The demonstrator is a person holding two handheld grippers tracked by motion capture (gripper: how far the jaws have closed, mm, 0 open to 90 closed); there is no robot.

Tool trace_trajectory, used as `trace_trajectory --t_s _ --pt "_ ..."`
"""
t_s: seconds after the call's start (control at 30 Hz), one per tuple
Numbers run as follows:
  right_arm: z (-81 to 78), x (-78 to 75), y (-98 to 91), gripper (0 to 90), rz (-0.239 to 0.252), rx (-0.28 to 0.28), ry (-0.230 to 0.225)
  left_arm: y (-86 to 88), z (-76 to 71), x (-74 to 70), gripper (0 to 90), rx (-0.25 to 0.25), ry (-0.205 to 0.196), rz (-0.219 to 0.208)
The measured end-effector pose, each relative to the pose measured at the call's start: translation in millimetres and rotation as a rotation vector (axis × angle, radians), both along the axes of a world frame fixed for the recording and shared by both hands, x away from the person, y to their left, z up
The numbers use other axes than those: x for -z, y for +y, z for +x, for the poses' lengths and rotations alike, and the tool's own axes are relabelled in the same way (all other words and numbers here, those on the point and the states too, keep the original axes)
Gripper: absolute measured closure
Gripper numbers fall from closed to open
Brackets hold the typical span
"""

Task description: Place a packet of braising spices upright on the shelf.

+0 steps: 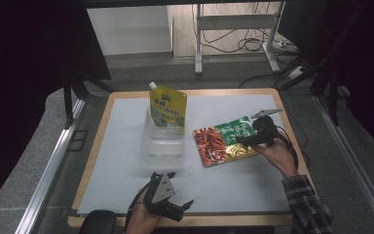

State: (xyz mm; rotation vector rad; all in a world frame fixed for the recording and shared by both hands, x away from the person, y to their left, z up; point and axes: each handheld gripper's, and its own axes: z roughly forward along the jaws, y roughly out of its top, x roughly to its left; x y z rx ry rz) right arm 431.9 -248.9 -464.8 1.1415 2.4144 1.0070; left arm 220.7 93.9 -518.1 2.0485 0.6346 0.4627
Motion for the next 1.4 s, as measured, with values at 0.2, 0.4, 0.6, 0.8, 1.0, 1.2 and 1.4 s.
trace_trajectory --t_s 0.2,0.4,0.6,0.8,1.0,1.2,1.4 --pt "1.7 15.4 -16.3 7.2 -0.002 0.038 0.026 -0.5 -0.1 0.2 0.0 0.004 0.0 0.002" --pt "7.5 29.4 -26.5 7.4 0.005 0.068 0.053 -0.7 -0.4 0.2 0.0 0.005 0.0 0.004" --pt "10.5 37.2 -30.0 7.4 0.011 0.08 0.082 -1.3 -0.6 0.4 0.0 0.008 -0.001 0.008" --pt "12.4 43.8 -29.8 7.4 0.013 0.088 0.108 -2.0 -0.9 0.6 0.0 0.01 -0.002 0.011" --pt "12.4 43.7 -28.4 7.5 0.009 0.091 0.11 -2.6 -0.9 0.9 0.0 0.013 -0.001 0.014" --pt "13.3 46.8 -27.6 8.9 0.015 0.092 0.144 -3.0 -1.1 1.0 0.0 0.016 -0.002 0.017" --pt "13.6 45.5 -28.9 11.8 0.021 0.108 0.161 -3.2 -1.1 1.1 0.0 0.017 -0.002 0.019"
